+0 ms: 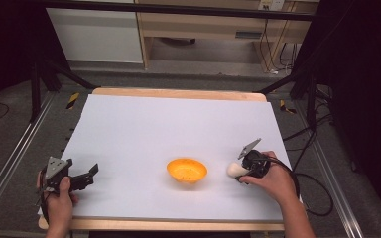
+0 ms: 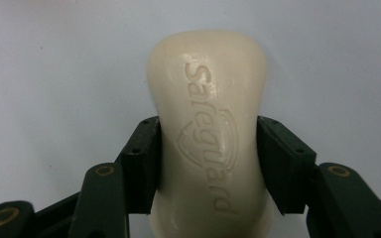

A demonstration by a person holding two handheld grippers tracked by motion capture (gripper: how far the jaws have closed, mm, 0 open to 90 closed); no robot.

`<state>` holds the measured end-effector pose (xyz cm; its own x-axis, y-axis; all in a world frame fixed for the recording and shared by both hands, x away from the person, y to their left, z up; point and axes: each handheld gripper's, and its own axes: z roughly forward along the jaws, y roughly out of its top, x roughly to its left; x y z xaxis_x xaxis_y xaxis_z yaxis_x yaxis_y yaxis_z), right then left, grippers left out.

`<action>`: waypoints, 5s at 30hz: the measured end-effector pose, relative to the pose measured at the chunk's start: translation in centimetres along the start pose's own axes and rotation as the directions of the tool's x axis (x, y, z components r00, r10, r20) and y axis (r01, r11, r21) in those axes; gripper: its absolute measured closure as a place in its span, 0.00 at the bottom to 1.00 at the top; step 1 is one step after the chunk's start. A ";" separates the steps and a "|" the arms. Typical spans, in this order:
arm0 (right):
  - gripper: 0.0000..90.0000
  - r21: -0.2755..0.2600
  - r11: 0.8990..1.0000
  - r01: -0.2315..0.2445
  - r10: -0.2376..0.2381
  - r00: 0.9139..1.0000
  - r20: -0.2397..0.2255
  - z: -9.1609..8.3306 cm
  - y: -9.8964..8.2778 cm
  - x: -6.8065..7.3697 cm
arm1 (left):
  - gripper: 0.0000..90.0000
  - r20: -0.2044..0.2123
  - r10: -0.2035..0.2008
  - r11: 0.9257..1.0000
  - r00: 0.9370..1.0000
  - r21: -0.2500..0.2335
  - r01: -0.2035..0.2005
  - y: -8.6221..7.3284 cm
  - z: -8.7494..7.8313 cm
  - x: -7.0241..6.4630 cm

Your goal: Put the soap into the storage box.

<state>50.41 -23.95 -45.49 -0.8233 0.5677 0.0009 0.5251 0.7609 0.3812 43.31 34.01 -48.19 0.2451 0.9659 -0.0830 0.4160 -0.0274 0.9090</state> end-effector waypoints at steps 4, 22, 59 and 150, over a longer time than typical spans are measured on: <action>0.53 -0.004 1.000 -0.001 0.001 1.000 0.003 0.0 0.0 0.0 | 0.00 0.001 -0.001 1.000 1.000 0.002 0.001 0.0 0.0 0.0; 0.55 -0.057 0.997 -0.049 0.049 0.999 -0.011 -0.7 -0.3 -0.2 | 0.00 0.008 -0.004 1.000 1.000 0.007 0.004 0.0 0.1 0.1; 0.55 -0.117 0.989 0.086 -0.092 0.994 -0.051 -3.0 5.4 1.9 | 0.00 0.005 -0.004 1.000 1.000 0.014 0.004 0.1 0.1 0.1; 0.33 -0.228 0.964 0.140 -0.171 0.978 -0.123 -2.8 8.5 3.5 | 0.00 0.000 0.004 1.000 1.000 0.029 -0.004 0.1 0.3 0.0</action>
<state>51.37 -16.43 -39.65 -0.9210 0.3865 0.0494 0.3419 0.7409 0.5781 43.62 33.89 -48.20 0.2469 0.9658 -0.0791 0.4401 -0.0390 0.8971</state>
